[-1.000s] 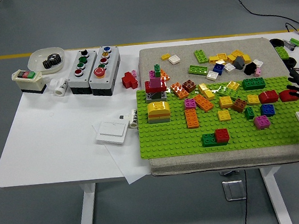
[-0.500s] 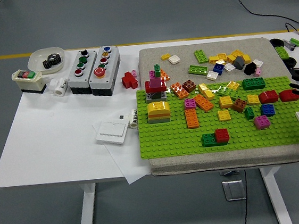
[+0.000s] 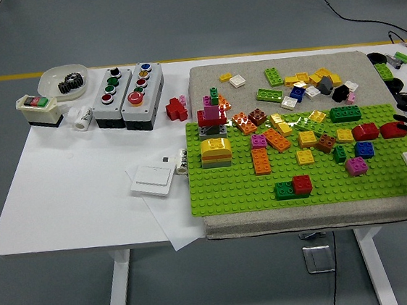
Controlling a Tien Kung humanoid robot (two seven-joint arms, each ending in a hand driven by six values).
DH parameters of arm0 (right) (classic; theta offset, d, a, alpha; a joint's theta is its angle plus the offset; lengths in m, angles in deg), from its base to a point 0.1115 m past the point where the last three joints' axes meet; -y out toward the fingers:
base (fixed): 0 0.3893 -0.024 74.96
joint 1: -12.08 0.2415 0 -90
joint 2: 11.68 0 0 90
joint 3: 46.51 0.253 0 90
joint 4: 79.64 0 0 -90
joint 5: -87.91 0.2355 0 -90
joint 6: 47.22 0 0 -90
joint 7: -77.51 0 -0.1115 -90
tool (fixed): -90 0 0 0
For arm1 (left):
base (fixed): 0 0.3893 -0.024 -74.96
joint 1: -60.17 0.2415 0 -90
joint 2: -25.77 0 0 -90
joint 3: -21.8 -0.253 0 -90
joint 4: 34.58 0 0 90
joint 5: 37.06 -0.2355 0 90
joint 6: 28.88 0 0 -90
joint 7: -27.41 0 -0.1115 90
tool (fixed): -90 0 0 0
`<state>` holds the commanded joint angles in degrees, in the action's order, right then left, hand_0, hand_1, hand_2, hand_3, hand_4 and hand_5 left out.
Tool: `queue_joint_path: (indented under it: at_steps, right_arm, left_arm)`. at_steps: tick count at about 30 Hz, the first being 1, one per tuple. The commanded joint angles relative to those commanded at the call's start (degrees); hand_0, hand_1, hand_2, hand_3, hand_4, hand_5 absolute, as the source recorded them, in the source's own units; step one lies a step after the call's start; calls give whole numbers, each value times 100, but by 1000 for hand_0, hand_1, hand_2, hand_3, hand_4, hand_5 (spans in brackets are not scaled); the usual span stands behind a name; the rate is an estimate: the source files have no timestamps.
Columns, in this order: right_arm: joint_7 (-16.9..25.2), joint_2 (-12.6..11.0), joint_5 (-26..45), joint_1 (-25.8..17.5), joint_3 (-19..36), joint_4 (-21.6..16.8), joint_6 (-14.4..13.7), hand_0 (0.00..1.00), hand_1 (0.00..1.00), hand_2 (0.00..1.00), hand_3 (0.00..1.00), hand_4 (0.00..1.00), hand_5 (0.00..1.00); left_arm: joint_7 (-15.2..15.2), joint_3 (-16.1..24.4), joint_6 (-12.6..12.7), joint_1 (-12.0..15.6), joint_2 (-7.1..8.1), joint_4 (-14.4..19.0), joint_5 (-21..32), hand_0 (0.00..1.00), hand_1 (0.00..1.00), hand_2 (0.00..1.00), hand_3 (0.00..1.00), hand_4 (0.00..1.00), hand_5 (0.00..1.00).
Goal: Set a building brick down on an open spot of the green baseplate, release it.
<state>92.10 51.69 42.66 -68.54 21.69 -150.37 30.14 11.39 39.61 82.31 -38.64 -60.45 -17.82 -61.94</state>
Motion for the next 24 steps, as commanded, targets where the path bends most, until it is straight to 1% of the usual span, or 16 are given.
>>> queue_joint_path:
  at_steps: [16, 20, 24]
  right_arm:
    - [-88, 0, 133, 3, -43, 6, 77, 851, 798, 843, 861, 998, 949]
    - [-221, 2, 310, 3, -42, 10, 127, 848, 799, 843, 851, 998, 952]
    - [-245, 4, 526, -6, -22, 8, 174, 848, 799, 843, 851, 998, 952]
  left_arm:
    - [-2, 1, 5, 0, -7, -1, 7, 734, 721, 713, 585, 636, 659]
    - [-14, 18, 1, 8, -6, -1, -26, 735, 721, 715, 585, 636, 659]
    - [-22, 29, -1, 20, -4, -1, -50, 735, 721, 715, 585, 636, 659]
